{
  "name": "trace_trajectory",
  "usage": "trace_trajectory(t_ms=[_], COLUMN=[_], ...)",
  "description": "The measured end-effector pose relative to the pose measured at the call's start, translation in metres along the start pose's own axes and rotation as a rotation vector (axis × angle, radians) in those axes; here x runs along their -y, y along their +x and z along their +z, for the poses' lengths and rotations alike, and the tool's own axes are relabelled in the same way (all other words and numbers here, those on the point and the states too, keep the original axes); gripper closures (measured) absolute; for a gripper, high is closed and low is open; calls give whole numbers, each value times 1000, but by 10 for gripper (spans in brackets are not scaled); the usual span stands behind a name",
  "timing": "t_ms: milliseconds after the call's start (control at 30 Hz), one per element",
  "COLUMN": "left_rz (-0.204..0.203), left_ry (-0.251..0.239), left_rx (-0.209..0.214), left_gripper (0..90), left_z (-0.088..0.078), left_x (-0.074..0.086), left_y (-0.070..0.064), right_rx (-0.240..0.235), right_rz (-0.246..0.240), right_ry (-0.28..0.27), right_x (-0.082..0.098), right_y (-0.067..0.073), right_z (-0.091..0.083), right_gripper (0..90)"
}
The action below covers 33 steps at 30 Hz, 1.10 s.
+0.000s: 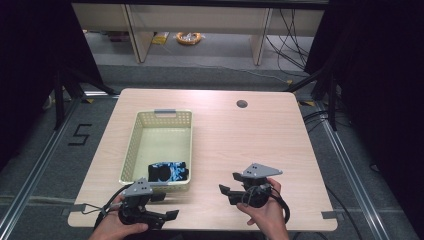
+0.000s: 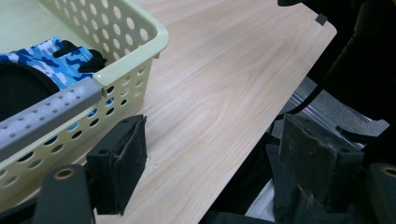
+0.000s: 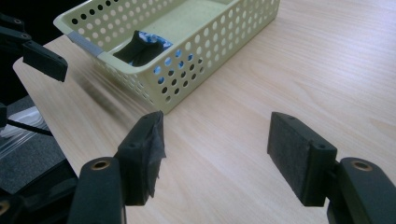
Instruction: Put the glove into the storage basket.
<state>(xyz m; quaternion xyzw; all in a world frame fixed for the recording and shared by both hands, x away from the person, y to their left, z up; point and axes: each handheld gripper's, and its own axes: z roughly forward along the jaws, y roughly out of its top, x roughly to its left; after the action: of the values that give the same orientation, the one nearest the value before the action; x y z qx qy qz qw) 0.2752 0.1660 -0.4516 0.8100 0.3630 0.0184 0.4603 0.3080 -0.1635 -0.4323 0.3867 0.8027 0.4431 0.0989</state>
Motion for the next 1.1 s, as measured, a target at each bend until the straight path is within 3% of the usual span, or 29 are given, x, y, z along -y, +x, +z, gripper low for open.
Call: trace_trajectory(t_ms=[167,300,333,433,467,567,667,933,1000,1033,1067,1100], left_rz=[-16,16,9,23,10,27,21,70,67,76,73,60], left_ry=[-7,2,-6,-2,-2,-5,-9,21,31,40,48,39], left_rx=[7,2,1,2,-4,4,9,-2,-1,-7,-11,-10], left_gripper=[231,230,229,226,226,226,223,220,219,219,218,217], left_z=[3,5,5,7,8,10,14,20,22,22,23,24], left_x=[2,4,5,7,8,10,14,22,24,25,26,28], left_y=[0,-1,-2,-3,-4,-4,-5,-7,-6,-5,-4,-6], right_rx=[12,7,-5,-3,-6,-8,-1,-12,-12,-10,-4,-15], right_rz=[-13,-20,6,-4,-13,22,-11,34,26,62,29,61], right_ry=[-2,-4,-6,-10,-12,-3,-11,-3,-5,0,6,5], right_x=[5,11,13,18,21,26,32,45,48,49,50,52], right_y=[-1,-2,0,-2,-3,-2,-6,-7,-9,-6,-9,-6], right_z=[-4,-7,-8,-10,-11,-13,-15,-16,-16,-17,-17,-17], right_gripper=[370,368,367,362,360,355,341,307,297,292,289,281])
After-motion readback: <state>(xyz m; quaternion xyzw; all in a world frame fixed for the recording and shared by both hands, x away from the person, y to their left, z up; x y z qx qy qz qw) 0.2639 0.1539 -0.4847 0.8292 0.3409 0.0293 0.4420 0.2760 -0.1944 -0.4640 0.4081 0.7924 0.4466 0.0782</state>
